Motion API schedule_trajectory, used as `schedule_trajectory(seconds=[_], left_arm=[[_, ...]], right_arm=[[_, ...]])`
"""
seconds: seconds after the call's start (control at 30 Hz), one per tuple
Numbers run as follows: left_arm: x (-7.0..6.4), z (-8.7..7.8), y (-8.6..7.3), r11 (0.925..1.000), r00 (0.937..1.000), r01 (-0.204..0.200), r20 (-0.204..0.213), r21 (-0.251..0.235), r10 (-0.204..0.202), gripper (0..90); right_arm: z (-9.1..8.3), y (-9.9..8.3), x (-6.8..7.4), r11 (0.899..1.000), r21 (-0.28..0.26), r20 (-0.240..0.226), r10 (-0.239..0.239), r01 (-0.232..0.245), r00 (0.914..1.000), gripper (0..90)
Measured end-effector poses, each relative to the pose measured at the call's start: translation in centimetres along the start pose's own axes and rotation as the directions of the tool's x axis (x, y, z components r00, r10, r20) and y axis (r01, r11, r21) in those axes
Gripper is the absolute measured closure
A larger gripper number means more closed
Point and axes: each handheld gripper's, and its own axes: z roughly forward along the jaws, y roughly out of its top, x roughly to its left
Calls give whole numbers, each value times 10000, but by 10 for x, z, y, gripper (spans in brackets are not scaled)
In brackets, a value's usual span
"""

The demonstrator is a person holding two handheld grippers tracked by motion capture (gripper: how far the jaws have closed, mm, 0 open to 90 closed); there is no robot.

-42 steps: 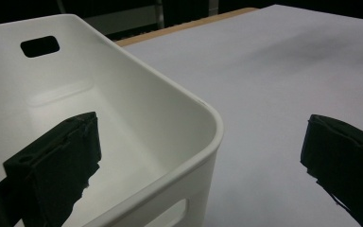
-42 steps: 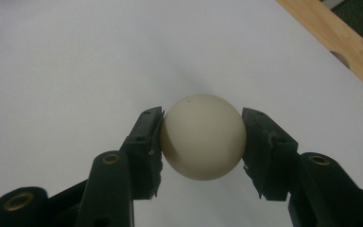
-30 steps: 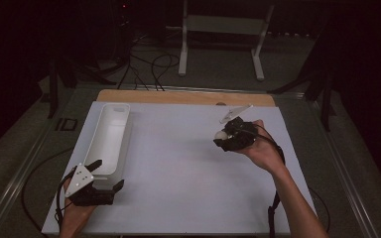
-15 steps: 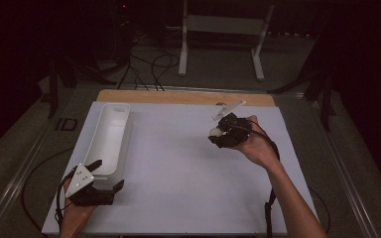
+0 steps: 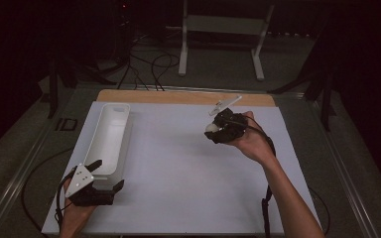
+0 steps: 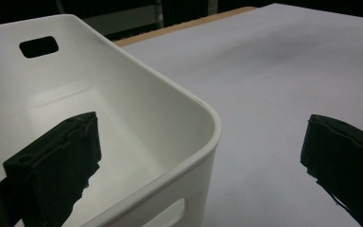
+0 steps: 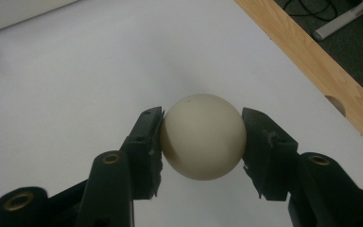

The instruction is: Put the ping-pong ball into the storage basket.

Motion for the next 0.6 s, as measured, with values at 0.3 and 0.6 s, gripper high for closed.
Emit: schedule_trajectory(seconds=[0.3, 0.6], left_arm=[[0, 0, 0, 10000, 10000, -7, -2, -3, 7, 0], [0, 0, 0, 10000, 10000, -18, 0, -12, 18, 0]], right_arm=[[3, 5, -1, 10000, 8, -2, 49, -49, 10000, 503], [7, 11, -3, 9999, -71, -57, 87, -88, 9999, 503]])
